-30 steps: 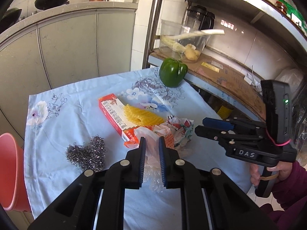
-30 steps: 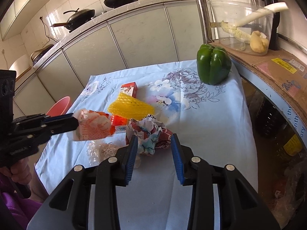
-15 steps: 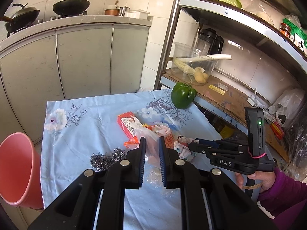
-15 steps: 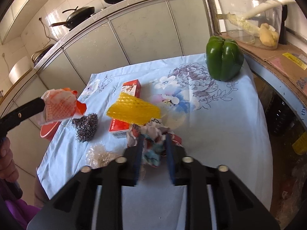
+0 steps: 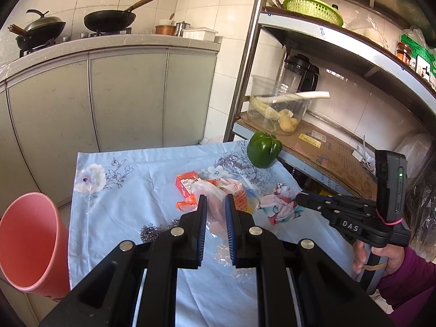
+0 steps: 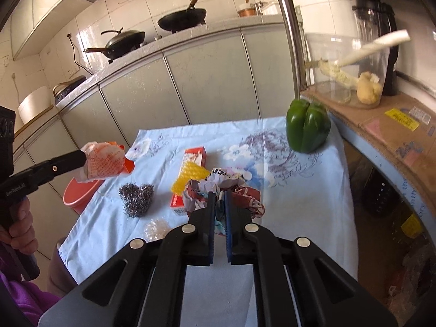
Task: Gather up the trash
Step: 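Grasp the orange net bag with the left gripper while the right gripper grasps the crumpled printed paper, then carry the net bag and crumpled paper over the pink bin and open both grippers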
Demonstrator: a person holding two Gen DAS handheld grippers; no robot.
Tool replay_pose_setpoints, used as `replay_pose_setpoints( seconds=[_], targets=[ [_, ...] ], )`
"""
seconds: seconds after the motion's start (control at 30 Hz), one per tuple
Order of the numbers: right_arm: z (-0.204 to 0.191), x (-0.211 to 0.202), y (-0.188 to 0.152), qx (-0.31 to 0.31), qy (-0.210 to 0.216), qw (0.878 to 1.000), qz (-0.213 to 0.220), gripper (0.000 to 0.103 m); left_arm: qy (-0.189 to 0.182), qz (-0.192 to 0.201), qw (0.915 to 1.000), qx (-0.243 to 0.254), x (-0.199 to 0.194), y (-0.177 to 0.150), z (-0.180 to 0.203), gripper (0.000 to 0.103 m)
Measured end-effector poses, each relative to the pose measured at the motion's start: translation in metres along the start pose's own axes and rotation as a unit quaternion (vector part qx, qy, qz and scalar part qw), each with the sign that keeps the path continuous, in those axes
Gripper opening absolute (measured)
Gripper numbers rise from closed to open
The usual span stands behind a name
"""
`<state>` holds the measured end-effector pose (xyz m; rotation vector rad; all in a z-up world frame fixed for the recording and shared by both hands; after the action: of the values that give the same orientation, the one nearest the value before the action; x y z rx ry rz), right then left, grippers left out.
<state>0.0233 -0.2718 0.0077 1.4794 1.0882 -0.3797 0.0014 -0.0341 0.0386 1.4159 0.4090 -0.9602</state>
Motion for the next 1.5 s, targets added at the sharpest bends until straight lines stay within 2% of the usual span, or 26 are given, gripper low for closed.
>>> replay_pose_setpoints(
  seconds=[0.33, 0.63, 0.83, 1.0, 1.27, 1.5],
  targets=[
    [-0.041, -0.025, 0.024, -0.044, 0.008, 0.998, 0.048, 0.007, 0.03, 0.036, 0.9985, -0.028, -0.025, -0.006, -0.02, 0.013],
    [-0.108, -0.004, 0.054, -0.112, 0.046, 0.991, 0.055, 0.007, 0.07, 0.067, 0.9922, -0.078, -0.049, -0.022, -0.057, 0.013],
    [-0.167, 0.023, 0.073, -0.16, 0.086, 0.982, 0.046, 0.007, 0.121, 0.096, 0.9811, -0.117, -0.078, -0.039, -0.096, 0.013],
    [-0.223, 0.05, 0.083, -0.21, 0.108, 0.971, 0.036, 0.007, 0.148, 0.105, 0.9701, -0.161, -0.098, -0.06, -0.14, 0.013],
    [-0.289, 0.105, 0.086, -0.247, 0.142, 0.959, -0.009, 0.007, 0.196, 0.093, 0.9508, -0.221, -0.105, -0.098, -0.206, 0.013],
    [-0.327, 0.153, 0.082, -0.264, 0.146, 0.952, -0.055, 0.007, 0.205, 0.072, 0.9422, -0.255, -0.093, -0.12, -0.249, 0.013]
  ],
)
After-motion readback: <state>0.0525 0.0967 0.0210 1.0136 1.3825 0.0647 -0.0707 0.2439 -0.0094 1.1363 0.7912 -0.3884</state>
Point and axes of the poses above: each gripper's, at about its wrist camera, not at the fingertips, and x roughly the way its jaws point, z to its right, y to its top, the point moved 1 cm from there along x, roughly the way its jaws point, and after that the axes turned 14 degrees about -z, right-handed, at the moved point
